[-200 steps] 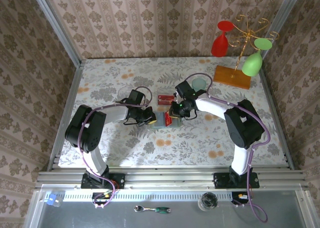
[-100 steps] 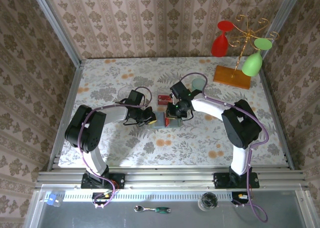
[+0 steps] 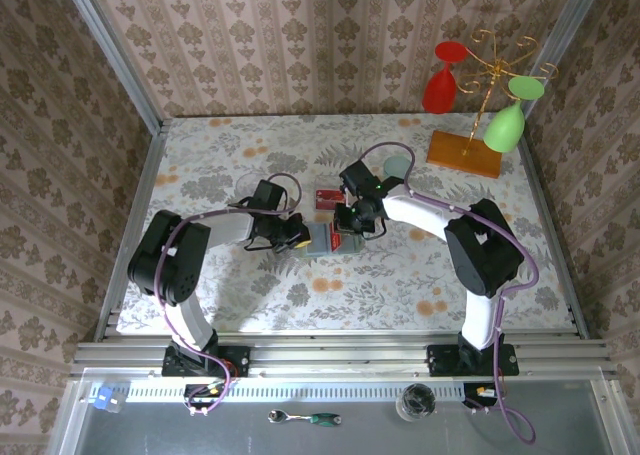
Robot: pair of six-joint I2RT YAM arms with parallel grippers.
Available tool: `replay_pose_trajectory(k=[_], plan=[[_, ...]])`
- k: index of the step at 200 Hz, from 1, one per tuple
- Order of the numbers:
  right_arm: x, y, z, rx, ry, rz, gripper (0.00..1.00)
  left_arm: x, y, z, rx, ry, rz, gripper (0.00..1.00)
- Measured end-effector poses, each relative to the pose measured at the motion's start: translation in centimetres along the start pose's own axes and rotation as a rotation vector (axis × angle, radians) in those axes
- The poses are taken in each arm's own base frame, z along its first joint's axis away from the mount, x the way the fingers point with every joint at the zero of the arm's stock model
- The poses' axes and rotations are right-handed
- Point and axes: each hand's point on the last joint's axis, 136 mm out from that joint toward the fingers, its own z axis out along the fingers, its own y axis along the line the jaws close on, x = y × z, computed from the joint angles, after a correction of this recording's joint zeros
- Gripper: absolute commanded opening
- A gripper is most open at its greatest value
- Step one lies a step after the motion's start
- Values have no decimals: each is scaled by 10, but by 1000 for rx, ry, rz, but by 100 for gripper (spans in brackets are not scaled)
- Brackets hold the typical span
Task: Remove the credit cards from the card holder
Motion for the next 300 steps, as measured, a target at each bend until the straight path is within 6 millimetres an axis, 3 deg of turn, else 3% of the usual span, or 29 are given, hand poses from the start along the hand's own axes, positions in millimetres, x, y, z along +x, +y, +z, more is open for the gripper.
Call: replay_pose_trajectory(k=[82, 124, 169, 228, 268, 300], plan=[[-21, -1, -31, 5, -43, -183, 7, 6, 8, -9, -26, 7, -7, 2], [-24, -6, -41, 26, -22, -490, 8, 2, 0, -15, -10, -12, 11, 4], [-46, 8, -59, 57, -24, -855, 7, -5, -3, -13, -15, -16, 27, 4], [-68, 15, -59, 92, 17, -1072, 8, -11, 1, -7, -51, -7, 39, 4], [-72, 13, -53, 97, 57, -1159, 7, -12, 5, -5, -74, 0, 41, 3], [-86, 15, -51, 106, 57, -1202, 7, -17, 4, -8, -81, -11, 49, 3]])
